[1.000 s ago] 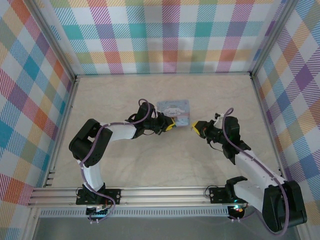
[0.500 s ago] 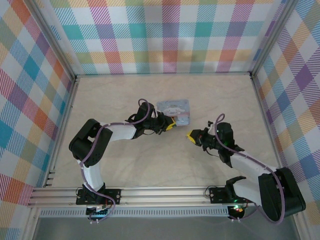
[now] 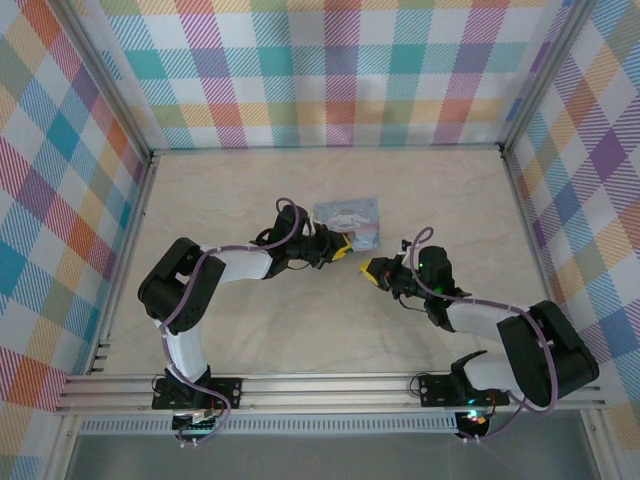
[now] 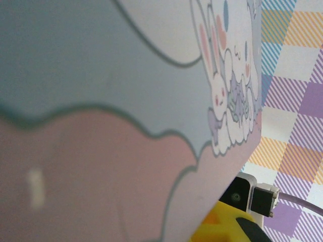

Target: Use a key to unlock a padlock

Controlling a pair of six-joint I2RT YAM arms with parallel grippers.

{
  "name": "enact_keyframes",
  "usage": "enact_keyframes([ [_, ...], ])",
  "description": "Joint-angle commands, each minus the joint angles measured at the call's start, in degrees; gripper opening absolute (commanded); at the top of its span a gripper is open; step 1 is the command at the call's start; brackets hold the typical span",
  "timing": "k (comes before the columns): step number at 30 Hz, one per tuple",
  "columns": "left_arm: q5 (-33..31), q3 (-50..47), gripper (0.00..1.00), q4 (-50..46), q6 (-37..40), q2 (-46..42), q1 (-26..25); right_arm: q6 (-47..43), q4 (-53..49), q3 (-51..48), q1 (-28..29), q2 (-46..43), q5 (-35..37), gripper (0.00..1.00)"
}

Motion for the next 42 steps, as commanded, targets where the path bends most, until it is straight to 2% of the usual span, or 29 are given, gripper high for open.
enact_keyframes([
  [1, 0.74, -0.59, 0.12, 3.68, -0.93, -0.72, -0.57, 1.11, 6.41, 0.20, 0.86, 1.50, 2.64, 0.00],
  [20, 0.76, -1.12, 0.13, 5.33, -1.96, -0.71, -0.57, 2.73, 12.98, 4.33, 2.84, 10.61, 3.64, 0.00],
  [42, 0.85, -1.47, 0.13, 6.39, -2.49, -0.44, -0.57, 3.20, 14.23, 5.22, 2.84, 12.07, 4.67, 0.00],
])
